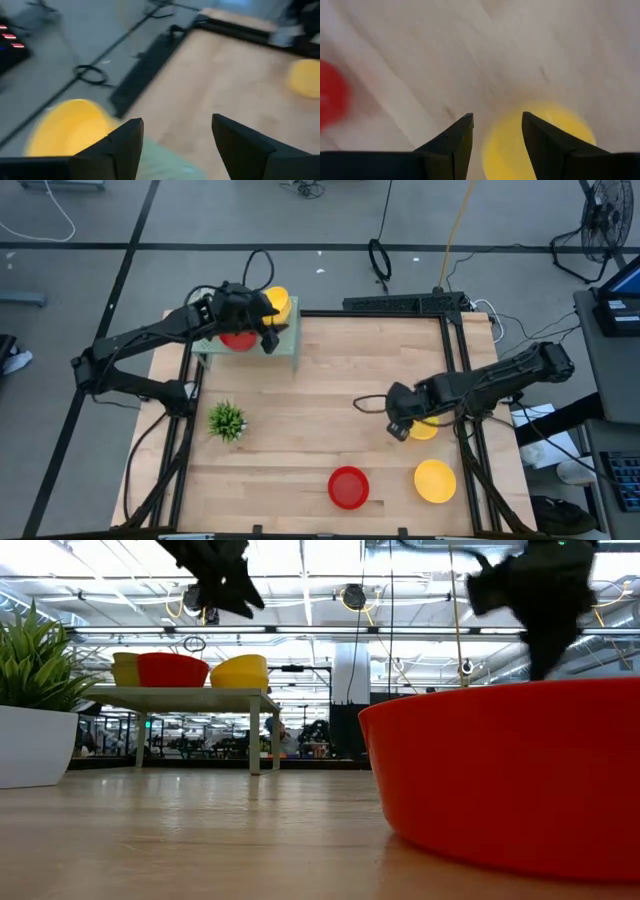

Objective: Pick & Place Mini bowls
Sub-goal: Stack the yellow bowl on the yellow bowls on the shelf

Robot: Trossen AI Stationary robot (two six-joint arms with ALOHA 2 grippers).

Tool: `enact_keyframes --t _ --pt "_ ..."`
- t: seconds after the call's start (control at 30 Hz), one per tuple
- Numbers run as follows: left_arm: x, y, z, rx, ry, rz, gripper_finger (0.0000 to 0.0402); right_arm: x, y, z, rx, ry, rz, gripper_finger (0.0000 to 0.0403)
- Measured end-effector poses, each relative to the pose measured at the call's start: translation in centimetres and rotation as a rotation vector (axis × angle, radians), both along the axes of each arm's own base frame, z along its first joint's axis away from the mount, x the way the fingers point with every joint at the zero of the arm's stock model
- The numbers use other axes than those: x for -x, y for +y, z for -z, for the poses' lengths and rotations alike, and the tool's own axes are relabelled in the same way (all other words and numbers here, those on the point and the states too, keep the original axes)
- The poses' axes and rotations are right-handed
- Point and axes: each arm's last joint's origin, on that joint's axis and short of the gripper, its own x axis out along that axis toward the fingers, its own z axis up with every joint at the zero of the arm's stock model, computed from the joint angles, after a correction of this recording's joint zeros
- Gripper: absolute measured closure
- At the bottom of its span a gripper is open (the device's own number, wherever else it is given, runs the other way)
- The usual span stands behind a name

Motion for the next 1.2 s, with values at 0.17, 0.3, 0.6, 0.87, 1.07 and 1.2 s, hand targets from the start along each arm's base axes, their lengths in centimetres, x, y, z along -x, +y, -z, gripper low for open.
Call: enact_keyframes --t 0.17,0.3,0.6,0.87,1.07,1.2 --pt "-0.4 -1.8 -0.3 0.062 -0.037 0.12 0.0175 0.4 0.8 1.4 -0.088 0.171 0.204 0.0243" --pt "-0.9 -3.0 -0.3 0.076 -0.04 0.177 0.0185 -0.3 1.5 2.2 -0.089 0.183 0.191 0.0243" --pt "-1.6 -5.4 -0.3 0.088 -0.04 0.269 0.0201 -1.6 1.7 4.9 0.014 0.28 0.147 0.0243" --pt "-1.9 -6.7 -0.3 0.092 -0.039 0.318 0.0202 -2.3 1.9 7.1 0.056 0.373 0.126 0.0243" --pt "-2.0 -7.5 -0.3 0.091 -0.037 0.346 0.0201 -2.9 2.1 8.6 0.071 0.423 0.026 0.0256" --pt "-2.1 -7.8 -0.3 0.09 -0.036 0.356 0.0201 -3.3 2.2 9.1 0.067 0.402 -0.016 0.0307"
